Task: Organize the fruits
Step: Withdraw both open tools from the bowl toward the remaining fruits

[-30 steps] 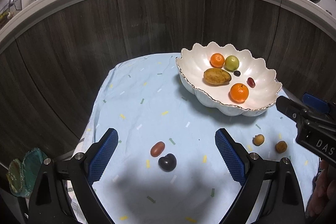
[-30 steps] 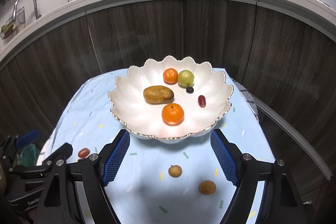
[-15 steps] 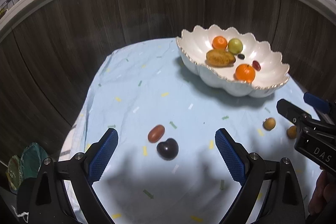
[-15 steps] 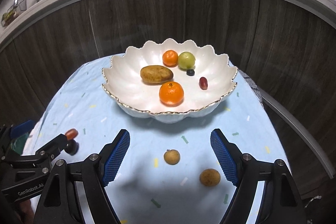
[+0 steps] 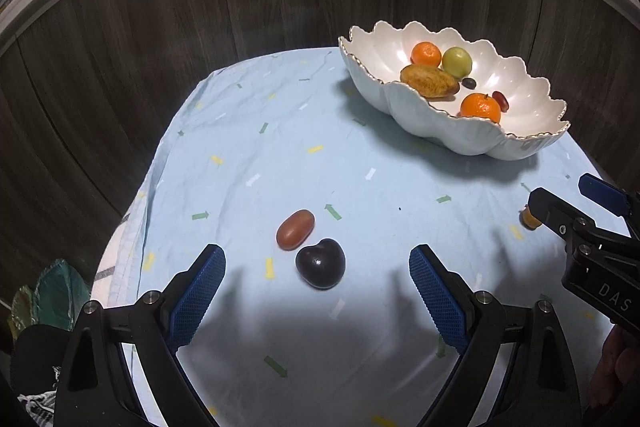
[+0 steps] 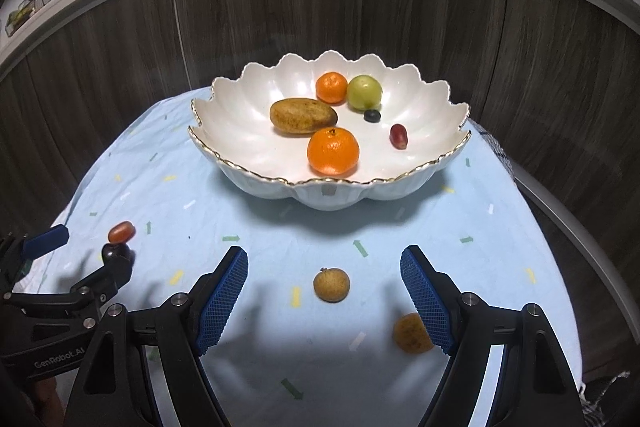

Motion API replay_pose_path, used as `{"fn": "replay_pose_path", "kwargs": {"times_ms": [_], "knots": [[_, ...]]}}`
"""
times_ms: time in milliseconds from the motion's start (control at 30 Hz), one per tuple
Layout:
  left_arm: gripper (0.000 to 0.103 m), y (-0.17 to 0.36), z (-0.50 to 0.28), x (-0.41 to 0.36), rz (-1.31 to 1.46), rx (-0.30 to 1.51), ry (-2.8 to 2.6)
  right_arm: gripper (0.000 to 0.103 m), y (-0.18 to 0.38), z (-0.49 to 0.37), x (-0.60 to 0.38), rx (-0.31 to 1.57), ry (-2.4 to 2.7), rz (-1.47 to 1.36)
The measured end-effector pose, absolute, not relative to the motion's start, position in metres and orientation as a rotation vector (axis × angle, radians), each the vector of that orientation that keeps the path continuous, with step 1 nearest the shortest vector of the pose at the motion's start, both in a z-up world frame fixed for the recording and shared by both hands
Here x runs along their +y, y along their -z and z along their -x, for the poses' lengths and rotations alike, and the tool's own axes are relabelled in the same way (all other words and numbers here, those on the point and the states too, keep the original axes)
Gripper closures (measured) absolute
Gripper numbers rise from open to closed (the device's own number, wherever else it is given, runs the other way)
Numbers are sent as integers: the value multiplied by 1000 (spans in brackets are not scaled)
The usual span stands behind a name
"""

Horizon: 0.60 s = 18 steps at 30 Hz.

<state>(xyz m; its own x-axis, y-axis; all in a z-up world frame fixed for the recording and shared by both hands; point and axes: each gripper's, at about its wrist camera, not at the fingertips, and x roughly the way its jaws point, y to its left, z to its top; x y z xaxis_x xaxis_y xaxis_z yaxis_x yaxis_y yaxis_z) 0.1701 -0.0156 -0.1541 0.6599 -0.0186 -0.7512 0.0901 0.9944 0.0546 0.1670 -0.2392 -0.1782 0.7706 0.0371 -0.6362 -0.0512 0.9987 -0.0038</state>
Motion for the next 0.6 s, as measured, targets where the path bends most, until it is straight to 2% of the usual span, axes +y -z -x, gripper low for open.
{"fn": "replay_pose_path", "kwargs": {"times_ms": [167, 300, 600], "knots": [[13, 158, -172, -13, -100, 845, 42, 24, 185, -169, -239, 695, -43, 30], [16, 162, -174, -14, -104, 856, 37, 30, 192, -172, -239, 723, -58, 14], [22, 167, -180, -15, -102, 888, 28, 34, 202, -178, -241, 759, -61, -1]]}}
